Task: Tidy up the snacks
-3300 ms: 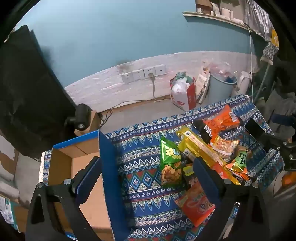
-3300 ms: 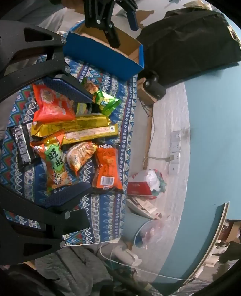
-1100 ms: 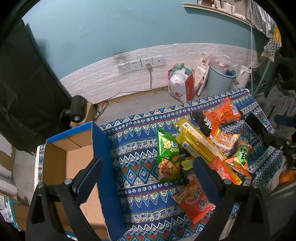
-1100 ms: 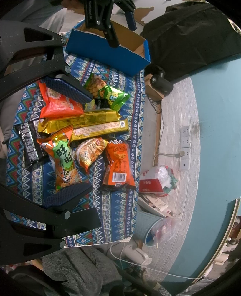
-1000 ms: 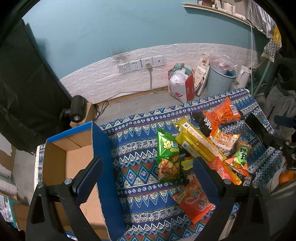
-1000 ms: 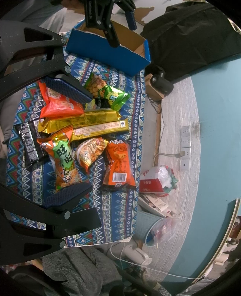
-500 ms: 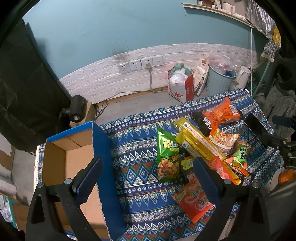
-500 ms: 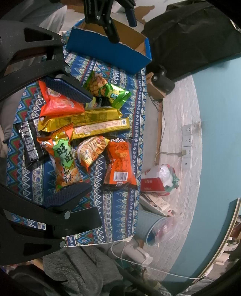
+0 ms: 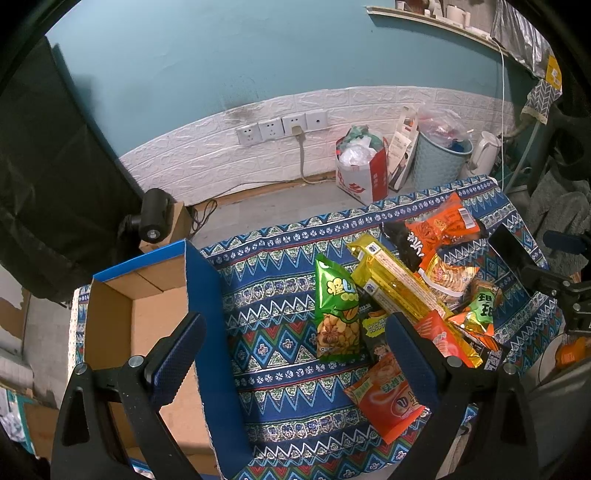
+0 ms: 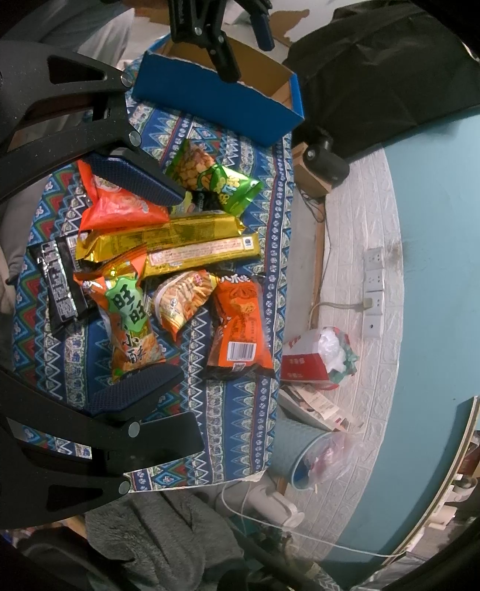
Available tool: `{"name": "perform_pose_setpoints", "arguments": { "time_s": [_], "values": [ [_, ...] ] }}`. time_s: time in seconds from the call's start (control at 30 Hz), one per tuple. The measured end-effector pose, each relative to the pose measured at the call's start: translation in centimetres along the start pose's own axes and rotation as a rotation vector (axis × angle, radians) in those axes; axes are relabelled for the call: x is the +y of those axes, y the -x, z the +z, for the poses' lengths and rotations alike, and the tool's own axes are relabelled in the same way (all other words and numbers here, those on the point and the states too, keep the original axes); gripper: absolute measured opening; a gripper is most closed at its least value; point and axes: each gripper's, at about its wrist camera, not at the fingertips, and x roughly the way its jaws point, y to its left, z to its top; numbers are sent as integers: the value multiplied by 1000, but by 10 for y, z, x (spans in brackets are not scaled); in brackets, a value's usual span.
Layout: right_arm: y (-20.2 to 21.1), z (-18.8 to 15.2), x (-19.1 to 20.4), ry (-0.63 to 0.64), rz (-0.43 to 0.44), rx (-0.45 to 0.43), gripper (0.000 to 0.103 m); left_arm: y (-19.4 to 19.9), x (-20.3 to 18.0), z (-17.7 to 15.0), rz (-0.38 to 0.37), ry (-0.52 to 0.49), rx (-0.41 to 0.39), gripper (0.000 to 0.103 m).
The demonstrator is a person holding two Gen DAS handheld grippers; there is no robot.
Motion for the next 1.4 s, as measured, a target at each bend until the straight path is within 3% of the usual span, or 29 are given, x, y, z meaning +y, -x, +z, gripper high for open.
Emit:
{"name": "perform_pose_setpoints", "arguments": {
  "time_s": [0.63,1.1,1.4],
  "values": [
    [-9,-2,-4,-13,-33,30,86,-2,0,-1,-1,1,6,99],
    [-63,-18,-36,-177,-140,205,86,-52,-10,1,-15,-14,127,99],
    [-113,-37,-38,-310,-132,349,86,-101,-17,-1,-22,-4,231,99]
  ]
}}
